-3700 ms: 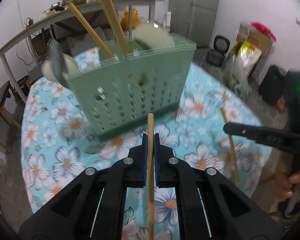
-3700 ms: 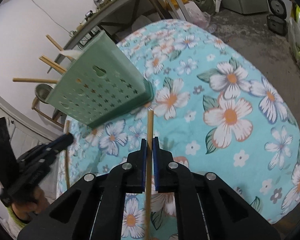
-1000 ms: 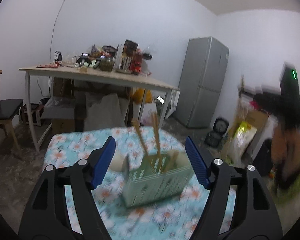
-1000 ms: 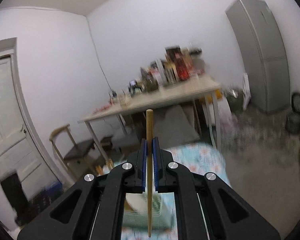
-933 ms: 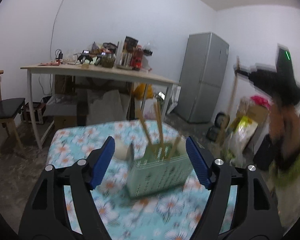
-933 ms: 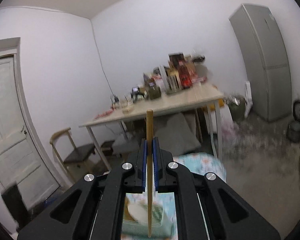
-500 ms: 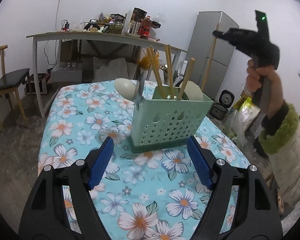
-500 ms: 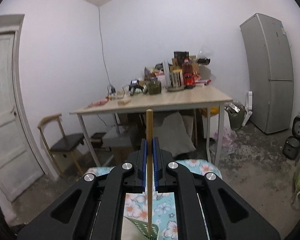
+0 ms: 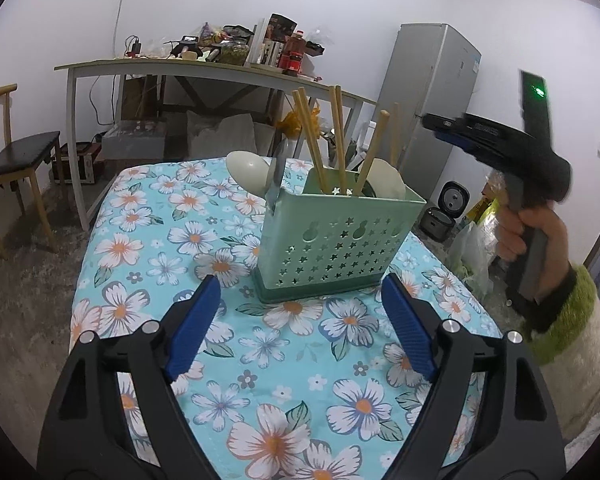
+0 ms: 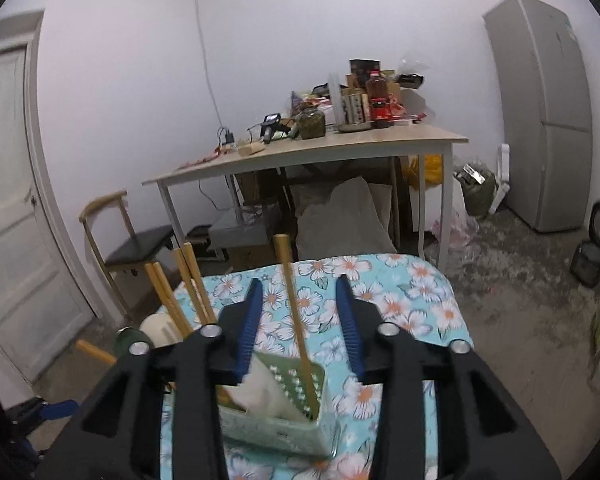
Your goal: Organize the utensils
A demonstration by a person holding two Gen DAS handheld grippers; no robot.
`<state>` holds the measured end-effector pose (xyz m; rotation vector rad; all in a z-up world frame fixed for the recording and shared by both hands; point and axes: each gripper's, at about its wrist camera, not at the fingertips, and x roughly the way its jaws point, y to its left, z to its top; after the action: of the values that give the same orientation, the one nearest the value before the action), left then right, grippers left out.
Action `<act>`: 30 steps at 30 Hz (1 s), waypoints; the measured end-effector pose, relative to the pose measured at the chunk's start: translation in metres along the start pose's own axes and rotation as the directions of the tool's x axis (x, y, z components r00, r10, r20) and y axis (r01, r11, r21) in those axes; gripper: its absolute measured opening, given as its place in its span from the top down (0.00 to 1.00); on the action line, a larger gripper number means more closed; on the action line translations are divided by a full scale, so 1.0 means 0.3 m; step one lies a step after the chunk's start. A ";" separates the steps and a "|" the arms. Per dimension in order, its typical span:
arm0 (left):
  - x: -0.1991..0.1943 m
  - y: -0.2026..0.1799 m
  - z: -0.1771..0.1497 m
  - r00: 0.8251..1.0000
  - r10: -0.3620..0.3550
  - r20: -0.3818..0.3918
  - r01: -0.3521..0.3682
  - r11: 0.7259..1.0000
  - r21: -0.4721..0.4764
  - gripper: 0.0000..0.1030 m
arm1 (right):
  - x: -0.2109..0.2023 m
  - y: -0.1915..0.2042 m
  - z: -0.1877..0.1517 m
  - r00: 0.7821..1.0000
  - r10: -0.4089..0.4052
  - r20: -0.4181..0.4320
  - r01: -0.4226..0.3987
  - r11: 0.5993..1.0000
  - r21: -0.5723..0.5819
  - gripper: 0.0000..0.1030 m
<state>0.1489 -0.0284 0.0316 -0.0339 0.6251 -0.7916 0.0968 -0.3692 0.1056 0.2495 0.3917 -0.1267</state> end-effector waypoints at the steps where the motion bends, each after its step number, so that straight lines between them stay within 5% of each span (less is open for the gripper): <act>1: -0.002 -0.002 -0.001 1.000 0.002 0.000 -0.002 1.000 -0.004 0.19 | -0.031 -0.011 -0.011 1.000 0.000 0.001 0.000 1.000 0.024 0.58; 8: -0.025 -0.018 0.016 0.995 0.099 -0.003 -0.098 0.992 -0.084 0.10 | -0.166 -0.023 -0.176 0.995 0.006 -0.103 0.006 0.993 0.116 0.40; 15: -0.077 -0.054 0.024 0.964 0.266 -0.014 -0.267 0.962 -0.062 0.08 | -0.237 0.059 -0.416 0.947 -0.072 -0.312 0.089 0.995 0.041 0.25; 22: -0.137 -0.129 0.055 0.913 0.408 0.018 -0.409 0.913 0.019 0.08 | -0.294 0.113 -0.411 0.944 -0.103 -0.313 0.100 0.995 -0.026 0.16; 30: -0.201 -0.139 0.053 0.865 0.502 0.008 -0.501 0.865 -0.036 0.08 | -0.360 0.175 -0.372 0.959 -0.145 -0.244 0.123 0.987 -0.103 0.14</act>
<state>0.0979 -0.0205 0.0862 0.0906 0.5948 -0.2725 -0.0337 -0.2812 0.0596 0.1528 0.6657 -0.2116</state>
